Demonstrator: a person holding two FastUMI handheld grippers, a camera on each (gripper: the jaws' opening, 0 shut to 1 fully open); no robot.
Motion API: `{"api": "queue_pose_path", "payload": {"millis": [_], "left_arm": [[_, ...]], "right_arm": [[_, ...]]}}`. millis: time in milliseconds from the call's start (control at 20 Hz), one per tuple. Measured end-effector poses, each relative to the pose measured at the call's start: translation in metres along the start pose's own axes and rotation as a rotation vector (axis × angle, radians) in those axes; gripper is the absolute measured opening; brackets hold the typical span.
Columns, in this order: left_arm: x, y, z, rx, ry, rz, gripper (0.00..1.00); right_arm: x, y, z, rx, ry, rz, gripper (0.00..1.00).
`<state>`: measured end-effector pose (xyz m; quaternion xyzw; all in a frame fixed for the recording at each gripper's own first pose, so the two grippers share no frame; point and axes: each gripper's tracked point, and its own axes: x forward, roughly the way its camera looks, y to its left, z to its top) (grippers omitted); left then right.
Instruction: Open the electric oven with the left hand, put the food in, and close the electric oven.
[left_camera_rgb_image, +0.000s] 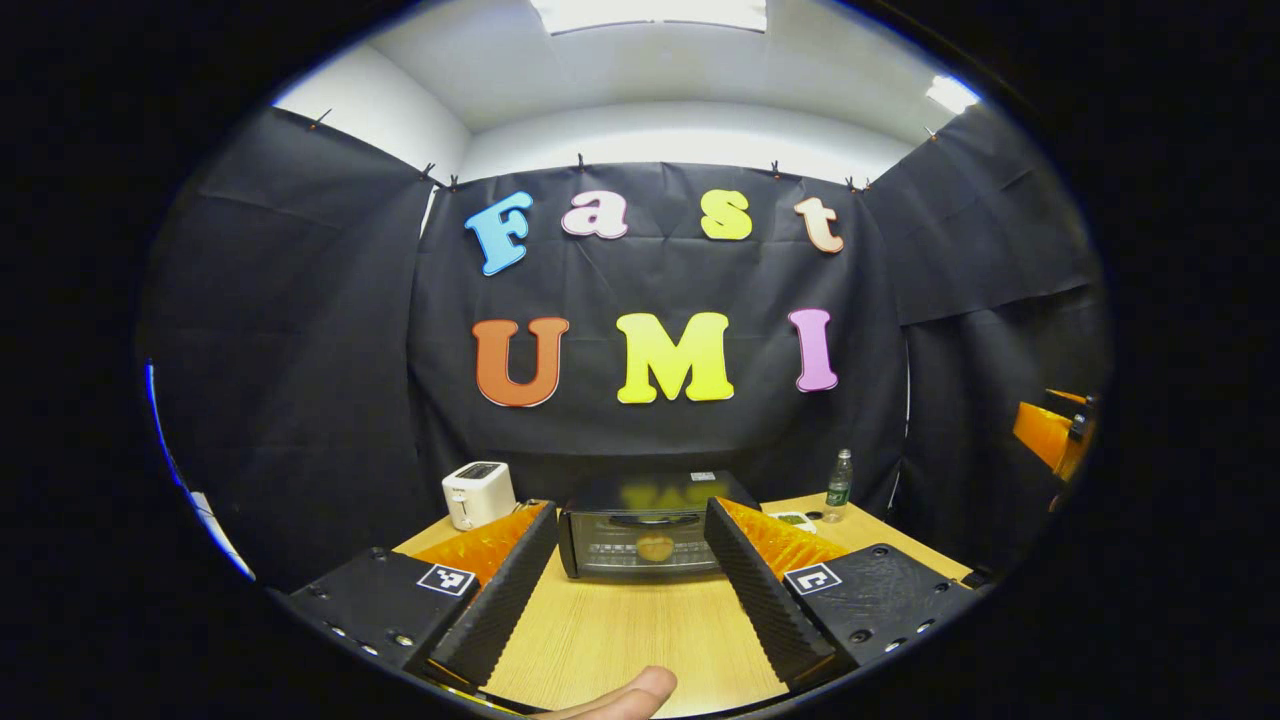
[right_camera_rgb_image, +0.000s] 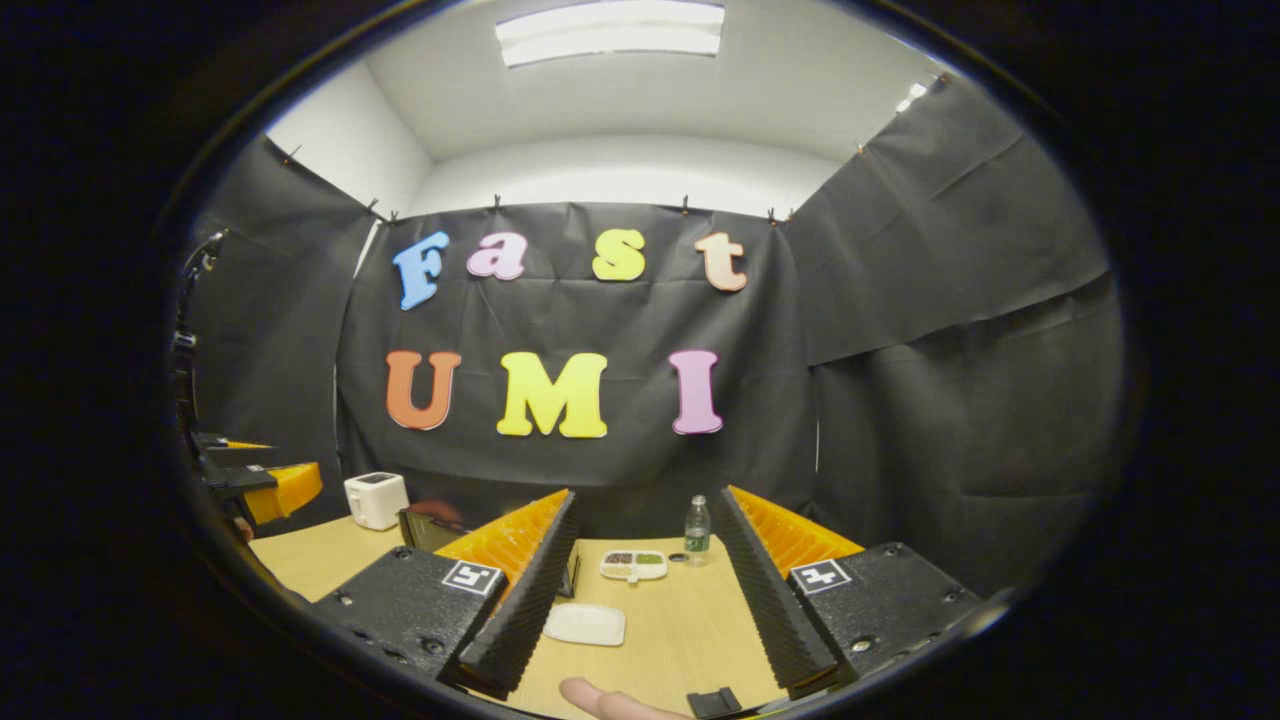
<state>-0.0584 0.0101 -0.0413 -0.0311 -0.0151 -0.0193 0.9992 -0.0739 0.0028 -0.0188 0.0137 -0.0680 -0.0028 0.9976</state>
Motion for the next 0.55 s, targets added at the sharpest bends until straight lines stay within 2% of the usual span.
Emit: {"api": "queue_pose_path", "payload": {"millis": [100, 200, 300, 350, 550], "left_arm": [[-0.015, -0.002, 0.004, -0.011, -0.025, -0.001, 0.96], [-0.031, -0.008, 0.004, -0.003, -0.037, -0.019, 0.96], [-0.04, -0.01, 0.007, 0.011, -0.054, -0.026, 0.96], [-0.042, -0.011, 0.008, 0.01, -0.058, -0.03, 0.96], [-0.046, -0.012, 0.007, -0.022, -0.059, -0.044, 0.96]], "right_arm": [[-0.008, 0.005, -0.001, -0.003, -0.002, 0.004, 0.87], [-0.015, 0.01, -0.003, -0.009, -0.002, 0.019, 0.9], [-0.021, 0.01, -0.002, -0.01, -0.007, 0.019, 0.87], [-0.023, 0.012, -0.001, -0.01, -0.011, 0.022, 0.9], [-0.029, 0.014, -0.001, -0.012, -0.012, 0.025, 0.9]]}}
